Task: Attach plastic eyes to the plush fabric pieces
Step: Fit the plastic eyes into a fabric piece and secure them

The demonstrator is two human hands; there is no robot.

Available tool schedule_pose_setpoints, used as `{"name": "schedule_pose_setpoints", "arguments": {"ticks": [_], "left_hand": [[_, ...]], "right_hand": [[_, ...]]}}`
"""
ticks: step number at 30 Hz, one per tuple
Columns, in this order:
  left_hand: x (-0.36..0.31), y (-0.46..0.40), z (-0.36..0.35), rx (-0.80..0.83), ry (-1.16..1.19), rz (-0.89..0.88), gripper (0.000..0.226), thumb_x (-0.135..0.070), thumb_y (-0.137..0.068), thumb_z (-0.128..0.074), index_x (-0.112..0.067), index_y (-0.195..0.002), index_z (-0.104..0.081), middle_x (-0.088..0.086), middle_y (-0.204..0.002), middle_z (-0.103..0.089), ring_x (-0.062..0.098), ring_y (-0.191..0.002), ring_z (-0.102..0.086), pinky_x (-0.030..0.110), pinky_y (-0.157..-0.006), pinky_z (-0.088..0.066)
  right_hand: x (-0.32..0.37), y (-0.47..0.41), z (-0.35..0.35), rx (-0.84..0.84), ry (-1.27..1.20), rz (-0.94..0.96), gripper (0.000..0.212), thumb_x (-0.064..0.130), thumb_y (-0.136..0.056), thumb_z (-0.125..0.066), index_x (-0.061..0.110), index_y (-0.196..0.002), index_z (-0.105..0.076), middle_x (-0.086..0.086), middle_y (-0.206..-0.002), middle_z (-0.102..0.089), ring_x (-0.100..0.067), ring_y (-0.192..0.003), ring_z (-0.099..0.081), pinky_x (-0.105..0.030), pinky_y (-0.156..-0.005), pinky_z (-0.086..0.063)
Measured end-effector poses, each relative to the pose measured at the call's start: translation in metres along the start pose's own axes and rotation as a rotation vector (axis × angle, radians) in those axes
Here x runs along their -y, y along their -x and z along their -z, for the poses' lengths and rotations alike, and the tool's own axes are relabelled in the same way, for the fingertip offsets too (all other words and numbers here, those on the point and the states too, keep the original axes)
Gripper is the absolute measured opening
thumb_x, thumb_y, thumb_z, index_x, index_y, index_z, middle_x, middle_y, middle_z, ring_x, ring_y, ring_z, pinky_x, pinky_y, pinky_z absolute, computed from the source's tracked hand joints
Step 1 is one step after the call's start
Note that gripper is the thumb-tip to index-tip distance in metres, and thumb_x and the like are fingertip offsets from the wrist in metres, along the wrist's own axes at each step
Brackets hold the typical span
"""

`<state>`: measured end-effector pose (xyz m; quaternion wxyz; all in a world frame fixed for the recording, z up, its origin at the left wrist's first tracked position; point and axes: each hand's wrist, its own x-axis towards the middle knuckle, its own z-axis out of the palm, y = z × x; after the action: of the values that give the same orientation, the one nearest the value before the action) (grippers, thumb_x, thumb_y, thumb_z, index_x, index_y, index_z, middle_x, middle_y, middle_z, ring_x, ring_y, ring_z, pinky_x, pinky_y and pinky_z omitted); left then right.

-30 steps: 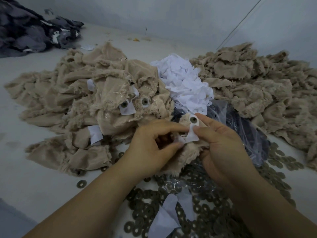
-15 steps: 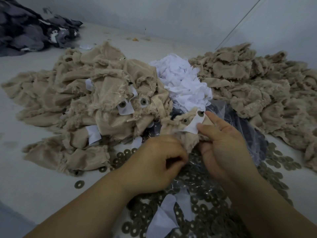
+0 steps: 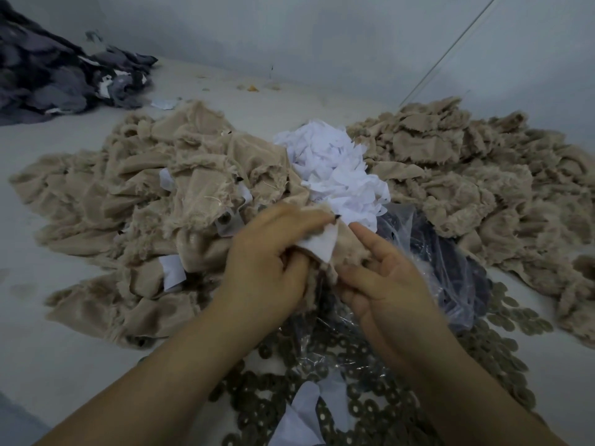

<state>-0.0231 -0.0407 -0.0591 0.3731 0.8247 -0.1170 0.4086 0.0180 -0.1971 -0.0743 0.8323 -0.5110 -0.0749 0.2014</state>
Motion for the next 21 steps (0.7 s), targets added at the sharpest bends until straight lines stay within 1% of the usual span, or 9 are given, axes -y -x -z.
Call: {"name": "schedule_pose_setpoints", "arguments": {"ticks": [4,6,7,9,12,14,16,18,21], "left_hand": [[-0.011,-0.022,0.014,0.122,0.343,0.174,0.039,0.012,-0.081,-0.048,-0.016,-0.094,-0.072,-0.01,-0.091,-0.069,-0.003,-0.075,-0.062,0.009,-0.065,-0.044],[-0.017,-0.026,0.014,0.222,0.42,0.17,0.037,0.014,-0.076,-0.045,-0.01,-0.086,-0.071,-0.004,-0.085,-0.068,0.005,-0.074,-0.062,0.014,-0.064,-0.046],[-0.02,-0.027,0.013,0.259,0.424,0.161,0.035,0.015,-0.074,-0.045,-0.008,-0.083,-0.071,0.001,-0.084,-0.067,0.012,-0.078,-0.062,0.022,-0.068,-0.049],[-0.023,-0.028,0.009,0.287,0.402,0.126,0.033,0.018,-0.07,-0.046,-0.003,-0.077,-0.07,0.005,-0.081,-0.064,0.014,-0.081,-0.06,0.027,-0.072,-0.048],[-0.021,-0.033,0.006,0.234,0.329,0.087,0.031,0.02,-0.068,-0.043,0.0,-0.073,-0.067,0.009,-0.082,-0.059,0.012,-0.081,-0.056,0.028,-0.07,-0.045],[-0.019,-0.039,0.006,0.206,0.197,-0.016,0.03,0.022,-0.066,-0.043,0.002,-0.07,-0.065,0.015,-0.084,-0.055,0.022,-0.08,-0.054,0.036,-0.067,-0.043],[-0.013,-0.048,0.009,0.158,-0.009,-0.13,0.029,0.022,-0.061,-0.044,0.003,-0.068,-0.065,0.016,-0.084,-0.055,0.018,-0.079,-0.05,0.022,-0.064,-0.042],[-0.006,-0.061,0.017,0.065,-0.159,-0.198,0.027,0.019,-0.061,-0.045,0.002,-0.068,-0.064,0.016,-0.087,-0.056,0.013,-0.08,-0.044,0.008,-0.067,-0.034],[0.015,-0.078,0.024,-0.023,-0.339,-0.212,0.026,0.007,-0.076,-0.042,0.005,-0.08,-0.067,0.022,-0.096,-0.057,0.018,-0.085,-0.043,0.012,-0.068,-0.033]], "right_hand": [[0.0,0.001,0.006,0.048,0.315,0.089,0.082,-0.007,-0.081,-0.073,0.042,-0.141,-0.048,0.008,-0.135,-0.062,-0.013,-0.113,-0.068,-0.035,-0.083,-0.061],[0.003,-0.001,0.005,0.103,0.556,0.198,0.093,0.002,-0.076,-0.083,0.039,-0.149,-0.038,0.011,-0.142,-0.054,-0.009,-0.121,-0.062,-0.034,-0.091,-0.058],[0.004,-0.001,0.004,0.103,0.658,0.253,0.093,0.006,-0.072,-0.087,0.032,-0.148,-0.039,0.013,-0.139,-0.055,-0.003,-0.12,-0.06,-0.025,-0.091,-0.056],[0.002,-0.003,0.002,0.069,0.715,0.289,0.067,0.004,-0.075,-0.084,0.021,-0.132,-0.054,0.017,-0.115,-0.068,0.003,-0.104,-0.065,-0.013,-0.081,-0.053],[0.0,0.0,0.001,0.013,0.577,0.153,0.024,0.003,-0.09,-0.07,0.02,-0.106,-0.07,0.0,-0.094,-0.076,-0.014,-0.085,-0.071,-0.026,-0.071,-0.057],[0.002,0.002,0.002,-0.021,0.565,0.078,0.017,0.008,-0.091,-0.064,0.022,-0.088,-0.073,-0.008,-0.078,-0.073,-0.02,-0.066,-0.064,-0.036,-0.058,-0.055],[0.004,0.001,0.003,-0.009,0.535,0.042,0.021,0.008,-0.092,-0.062,0.019,-0.077,-0.072,-0.008,-0.068,-0.069,-0.018,-0.059,-0.059,-0.03,-0.054,-0.051],[0.005,0.0,0.002,-0.022,0.492,0.035,0.028,0.005,-0.098,-0.057,0.016,-0.078,-0.072,-0.005,-0.07,-0.071,-0.015,-0.062,-0.064,-0.025,-0.059,-0.054],[0.008,-0.001,0.001,-0.049,0.413,0.02,0.025,0.0,-0.102,-0.049,0.006,-0.096,-0.072,-0.006,-0.075,-0.073,-0.016,-0.066,-0.067,-0.023,-0.062,-0.055]]}}
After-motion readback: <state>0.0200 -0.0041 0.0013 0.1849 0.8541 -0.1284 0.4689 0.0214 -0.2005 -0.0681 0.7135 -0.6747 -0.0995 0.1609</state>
